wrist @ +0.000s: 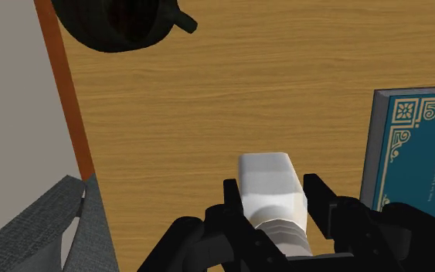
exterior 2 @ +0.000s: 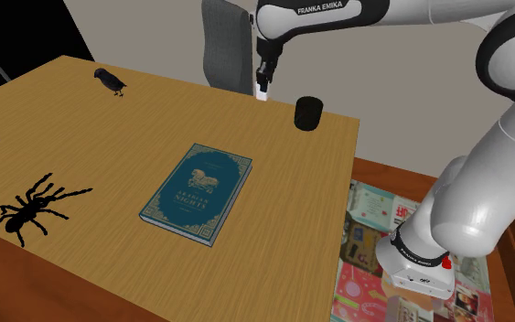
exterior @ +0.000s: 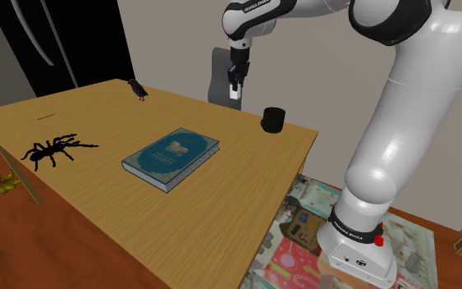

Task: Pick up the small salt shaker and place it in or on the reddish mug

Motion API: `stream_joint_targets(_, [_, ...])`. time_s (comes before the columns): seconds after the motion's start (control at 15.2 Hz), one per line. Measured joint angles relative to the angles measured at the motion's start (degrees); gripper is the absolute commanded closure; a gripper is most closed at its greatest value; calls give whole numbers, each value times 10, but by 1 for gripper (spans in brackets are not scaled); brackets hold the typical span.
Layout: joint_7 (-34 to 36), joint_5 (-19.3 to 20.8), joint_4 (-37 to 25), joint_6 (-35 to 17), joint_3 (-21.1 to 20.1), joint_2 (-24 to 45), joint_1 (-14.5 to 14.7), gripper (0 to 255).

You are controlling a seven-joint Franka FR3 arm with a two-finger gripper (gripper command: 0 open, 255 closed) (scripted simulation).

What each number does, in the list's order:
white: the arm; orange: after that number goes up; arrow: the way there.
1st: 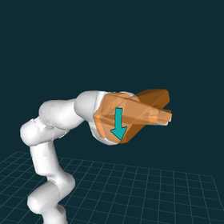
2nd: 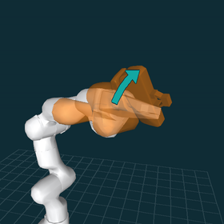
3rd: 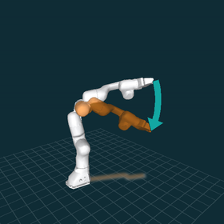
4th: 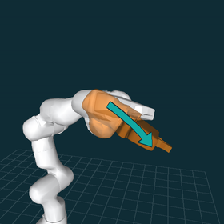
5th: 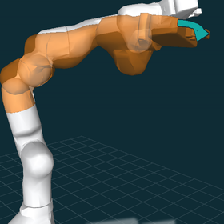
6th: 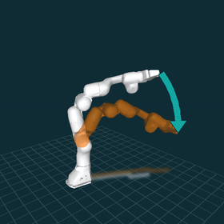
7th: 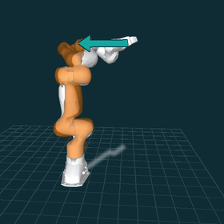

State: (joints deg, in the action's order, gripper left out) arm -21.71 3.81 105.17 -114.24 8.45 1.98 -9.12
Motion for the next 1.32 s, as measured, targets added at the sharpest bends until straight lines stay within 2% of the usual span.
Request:
stream_joint_targets(0.33, [-59,1,56,-14,30,-47,-30,255])
stream_joint_targets(0.92, [-170,3,100,-18,91,-93,-81,255])
stream_joint_targets(1.32, [-181,1,136,-61,98,-86,-85,255])
